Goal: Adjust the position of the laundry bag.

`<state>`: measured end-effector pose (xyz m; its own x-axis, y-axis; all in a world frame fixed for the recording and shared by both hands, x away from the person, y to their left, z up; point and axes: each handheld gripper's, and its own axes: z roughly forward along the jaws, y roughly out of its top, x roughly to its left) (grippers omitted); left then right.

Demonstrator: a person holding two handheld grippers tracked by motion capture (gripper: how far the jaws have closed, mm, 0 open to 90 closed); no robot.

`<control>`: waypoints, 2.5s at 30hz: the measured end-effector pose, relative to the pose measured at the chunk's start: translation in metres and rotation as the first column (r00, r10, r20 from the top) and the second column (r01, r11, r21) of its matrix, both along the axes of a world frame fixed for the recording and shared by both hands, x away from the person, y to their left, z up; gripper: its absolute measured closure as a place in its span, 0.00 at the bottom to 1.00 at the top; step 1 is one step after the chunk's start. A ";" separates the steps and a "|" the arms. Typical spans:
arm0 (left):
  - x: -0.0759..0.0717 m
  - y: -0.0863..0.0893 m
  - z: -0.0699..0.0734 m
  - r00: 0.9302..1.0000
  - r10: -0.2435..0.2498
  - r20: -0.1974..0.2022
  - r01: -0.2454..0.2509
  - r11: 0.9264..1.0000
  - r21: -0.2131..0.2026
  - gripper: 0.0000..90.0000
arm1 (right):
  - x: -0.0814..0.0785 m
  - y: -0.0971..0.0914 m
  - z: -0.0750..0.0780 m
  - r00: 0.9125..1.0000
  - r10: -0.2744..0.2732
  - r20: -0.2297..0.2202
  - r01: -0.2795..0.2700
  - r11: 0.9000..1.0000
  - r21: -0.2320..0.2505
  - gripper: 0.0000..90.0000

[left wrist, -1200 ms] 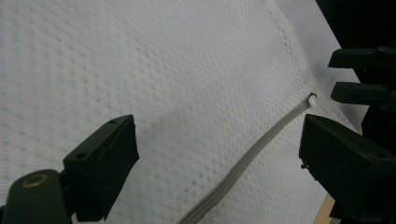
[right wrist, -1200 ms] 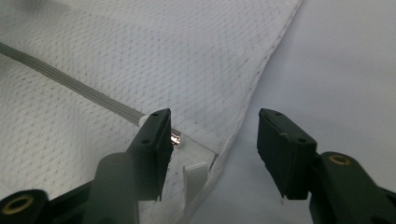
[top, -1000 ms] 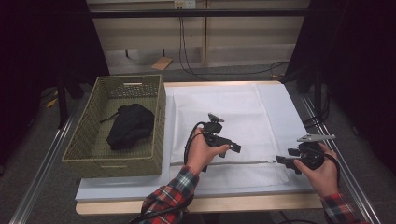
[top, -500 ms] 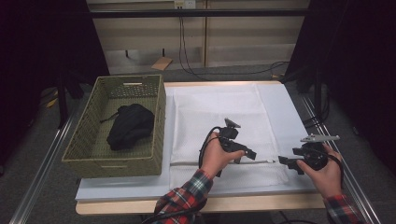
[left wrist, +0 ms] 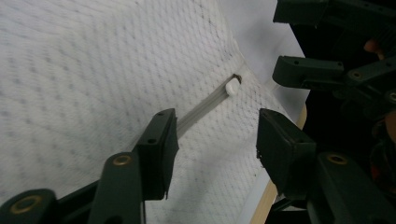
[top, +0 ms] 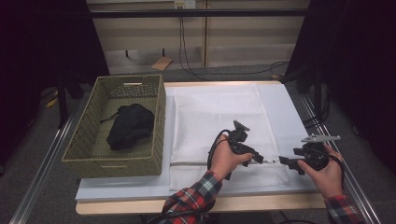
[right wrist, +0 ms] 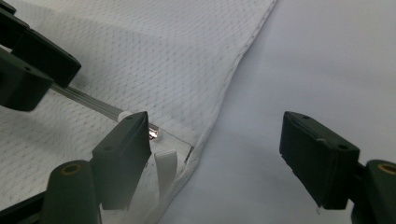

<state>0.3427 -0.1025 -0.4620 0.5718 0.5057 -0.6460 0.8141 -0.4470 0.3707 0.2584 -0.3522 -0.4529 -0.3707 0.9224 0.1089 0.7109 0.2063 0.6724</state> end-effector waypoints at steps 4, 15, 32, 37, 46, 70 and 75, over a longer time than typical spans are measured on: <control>-0.001 -0.009 -0.004 1.000 -0.007 -0.016 0.007 1.000 0.007 0.59 | 0.000 0.001 0.000 1.000 0.008 0.004 -0.008 1.000 -0.006 0.28; 0.000 -0.030 -0.012 0.999 0.022 -0.023 -0.021 1.000 0.018 0.71 | 0.000 0.000 -0.001 1.000 0.006 -0.005 -0.006 1.000 -0.003 0.28; -0.003 -0.059 -0.013 0.997 0.079 -0.018 -0.078 0.996 0.046 0.88 | -0.002 -0.004 0.000 1.000 0.005 -0.010 -0.004 1.000 0.010 0.28; -0.002 -0.057 -0.011 0.999 0.037 -0.025 -0.036 0.999 0.035 0.95 | -0.003 -0.005 0.000 1.000 -0.002 -0.007 0.002 1.000 0.018 0.28; 0.000 -0.047 0.009 0.999 -0.009 -0.031 0.010 1.000 0.028 0.96 | -0.002 0.000 0.002 1.000 -0.004 -0.024 0.006 0.997 0.073 0.29; 0.005 -0.016 0.019 0.998 -0.003 -0.064 0.001 1.000 -0.031 0.96 | 0.008 0.020 -0.002 0.990 0.092 -0.106 -0.060 0.959 0.276 0.53; 0.006 -0.013 0.018 0.998 -0.013 -0.056 0.011 1.000 -0.027 0.96 | 0.010 0.023 -0.003 0.984 0.128 -0.121 -0.085 0.947 0.309 0.65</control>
